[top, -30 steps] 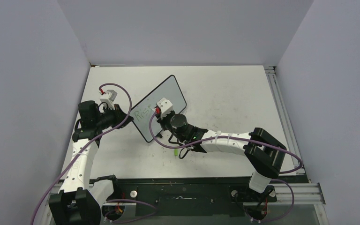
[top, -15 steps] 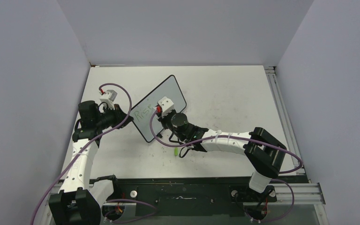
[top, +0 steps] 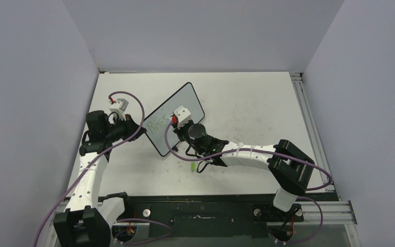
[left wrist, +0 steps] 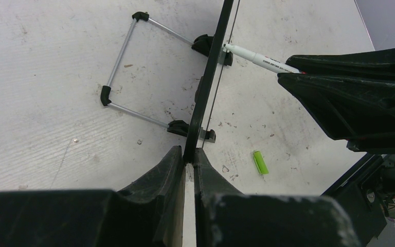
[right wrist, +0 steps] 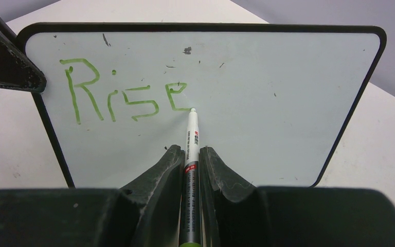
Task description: Write a sentence on the whiteboard
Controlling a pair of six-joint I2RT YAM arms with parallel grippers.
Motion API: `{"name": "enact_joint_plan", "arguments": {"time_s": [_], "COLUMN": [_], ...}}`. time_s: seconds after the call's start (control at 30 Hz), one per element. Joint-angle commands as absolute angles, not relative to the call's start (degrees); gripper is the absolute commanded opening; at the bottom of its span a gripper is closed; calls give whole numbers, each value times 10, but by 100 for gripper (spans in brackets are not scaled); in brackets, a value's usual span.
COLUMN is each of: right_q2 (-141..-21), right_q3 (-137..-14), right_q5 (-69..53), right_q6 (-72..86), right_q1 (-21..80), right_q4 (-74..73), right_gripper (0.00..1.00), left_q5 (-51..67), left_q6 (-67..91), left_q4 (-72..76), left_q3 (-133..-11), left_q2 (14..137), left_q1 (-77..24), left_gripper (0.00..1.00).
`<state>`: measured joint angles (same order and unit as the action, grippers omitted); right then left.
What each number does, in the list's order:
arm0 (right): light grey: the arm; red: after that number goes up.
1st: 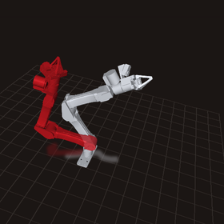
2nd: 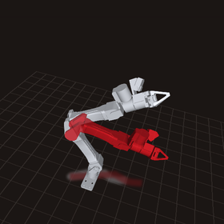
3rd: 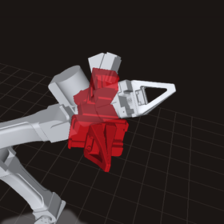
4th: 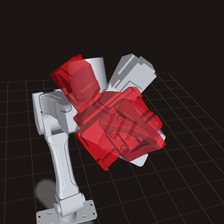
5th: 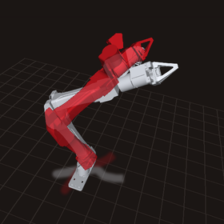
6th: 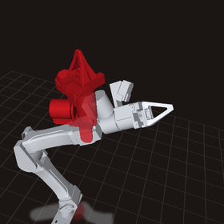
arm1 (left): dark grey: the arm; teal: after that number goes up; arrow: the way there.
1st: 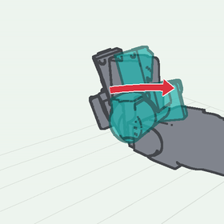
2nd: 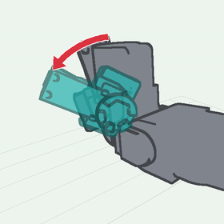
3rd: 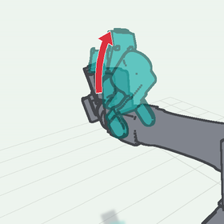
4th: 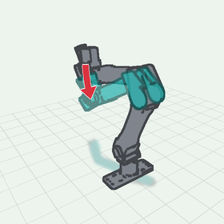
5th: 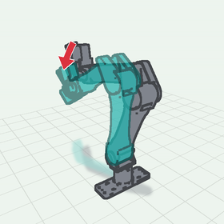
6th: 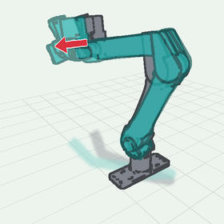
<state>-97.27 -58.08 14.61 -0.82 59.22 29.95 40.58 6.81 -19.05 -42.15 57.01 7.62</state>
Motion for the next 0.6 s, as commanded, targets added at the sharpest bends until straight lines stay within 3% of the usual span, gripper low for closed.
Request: {"name": "enact_joint_plan", "arguments": {"time_s": [0.0,0.57], "right_q2": [-940,-889], "right_q3": [-574,-557], "right_q5": [136,92], "right_q6": [-5,23], "right_q1": [591,550], "right_q4": [329,317], "right_gripper": [5,5], "left_q5": [414,413], "left_q6": [69,68], "left_q4": [-173,-175], "left_q3": [-449,-449], "left_q2": [561,560], "left_q1": [78,77], "left_gripper": [0,0]}}
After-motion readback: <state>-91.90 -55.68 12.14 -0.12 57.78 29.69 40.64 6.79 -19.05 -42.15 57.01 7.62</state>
